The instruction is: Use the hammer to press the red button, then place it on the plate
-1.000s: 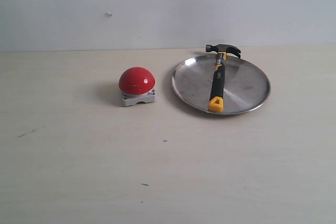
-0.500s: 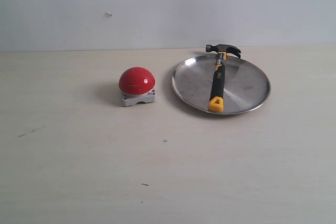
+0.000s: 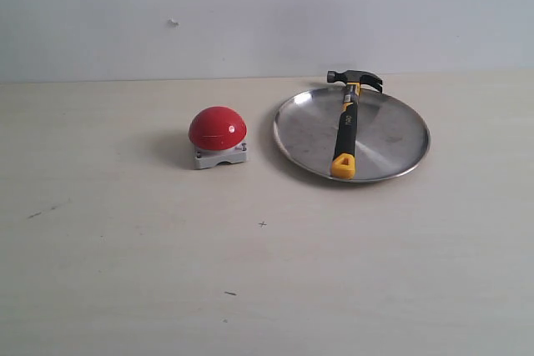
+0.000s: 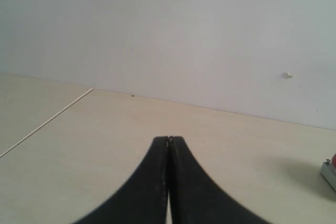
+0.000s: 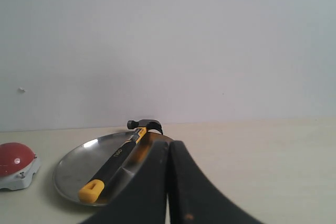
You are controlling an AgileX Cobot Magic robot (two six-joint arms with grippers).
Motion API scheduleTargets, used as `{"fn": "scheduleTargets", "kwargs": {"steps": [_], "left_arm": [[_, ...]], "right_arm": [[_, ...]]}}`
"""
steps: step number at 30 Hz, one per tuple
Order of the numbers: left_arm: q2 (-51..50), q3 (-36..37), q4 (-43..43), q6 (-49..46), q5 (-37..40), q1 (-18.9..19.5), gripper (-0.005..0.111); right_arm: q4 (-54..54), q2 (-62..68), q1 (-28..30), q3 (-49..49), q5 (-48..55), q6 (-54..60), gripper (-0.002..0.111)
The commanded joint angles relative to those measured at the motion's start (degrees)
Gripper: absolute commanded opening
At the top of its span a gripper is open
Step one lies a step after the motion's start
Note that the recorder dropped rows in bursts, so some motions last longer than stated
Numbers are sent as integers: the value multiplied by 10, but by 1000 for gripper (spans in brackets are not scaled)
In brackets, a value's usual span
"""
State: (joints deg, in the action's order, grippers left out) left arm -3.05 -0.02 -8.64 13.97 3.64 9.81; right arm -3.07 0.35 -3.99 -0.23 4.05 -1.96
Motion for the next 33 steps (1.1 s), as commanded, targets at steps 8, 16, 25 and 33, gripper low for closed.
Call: {"fn": "scheduleTargets", "kwargs": {"steps": [8,16,25,33], "left_arm": [[4,0,-7,3,-7,1,0],[21,0,-7,-1,-3,-11,0],[30,0,-11,-3,11,-71,0],[30,0,-11,-1,15,-90,0]], "right_arm": [[2,-3,0,2,1,2,0],[2,-3,0,2,1,2,0],[-1,-3,0,2,1,2,0],[0,-3,0,2,1,2,0]]}}
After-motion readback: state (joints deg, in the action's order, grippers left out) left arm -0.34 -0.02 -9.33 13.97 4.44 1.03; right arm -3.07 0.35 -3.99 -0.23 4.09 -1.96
